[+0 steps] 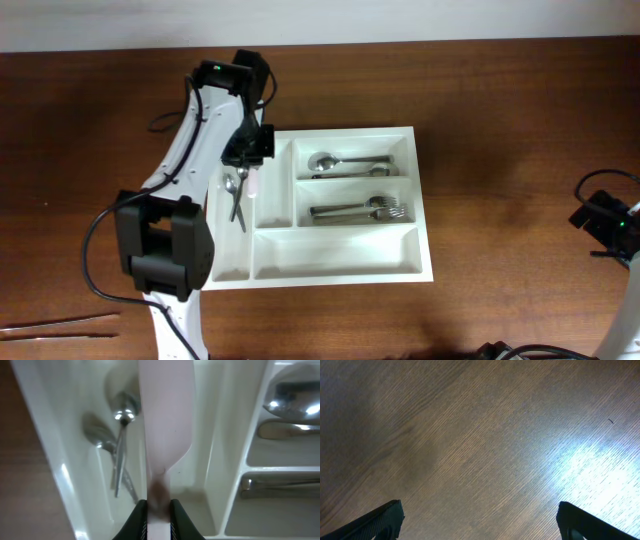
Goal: Pack container
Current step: 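Carry the knife right and lower it into the second narrow compartment, then open the left gripper and withdraw it to the lower left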
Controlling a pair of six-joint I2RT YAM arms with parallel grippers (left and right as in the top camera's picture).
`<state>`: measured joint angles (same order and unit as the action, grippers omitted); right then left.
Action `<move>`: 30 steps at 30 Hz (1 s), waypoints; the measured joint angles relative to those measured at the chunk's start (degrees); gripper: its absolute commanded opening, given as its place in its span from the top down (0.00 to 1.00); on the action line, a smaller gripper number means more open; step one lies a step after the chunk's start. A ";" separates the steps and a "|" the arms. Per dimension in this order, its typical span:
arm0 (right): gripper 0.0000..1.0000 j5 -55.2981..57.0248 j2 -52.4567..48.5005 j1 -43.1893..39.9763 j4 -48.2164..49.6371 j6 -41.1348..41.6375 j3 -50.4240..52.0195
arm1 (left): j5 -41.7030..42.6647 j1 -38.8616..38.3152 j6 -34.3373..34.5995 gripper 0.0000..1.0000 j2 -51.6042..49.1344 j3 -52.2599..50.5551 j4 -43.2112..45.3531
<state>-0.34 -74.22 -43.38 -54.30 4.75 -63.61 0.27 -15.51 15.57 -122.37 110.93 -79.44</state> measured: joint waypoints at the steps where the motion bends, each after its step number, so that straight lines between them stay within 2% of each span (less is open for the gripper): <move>1: 0.01 0.00 0.00 0.00 -0.02 0.00 0.00 | 0.02 -0.50 0.00 0.95 0.00 -0.44 0.20; 10: 0.01 0.00 0.00 0.00 -0.02 0.02 0.00 | 0.44 -5.95 0.13 0.89 0.00 -2.64 0.83; 19: 0.01 0.00 0.00 0.00 -0.02 0.02 0.00 | 0.61 -6.54 0.98 0.87 0.00 -2.69 1.01; 27: 0.01 0.00 0.00 0.00 -0.02 0.00 0.00 | 0.63 -6.56 1.49 0.69 0.00 -2.69 2.36; 30: 0.01 0.00 0.00 0.00 -0.02 0.02 0.00 | 0.63 -6.56 1.57 0.67 0.00 -2.69 2.80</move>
<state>-0.34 -74.22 -43.38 -54.33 4.78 -63.61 0.91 -22.06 17.15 -122.37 108.25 -76.64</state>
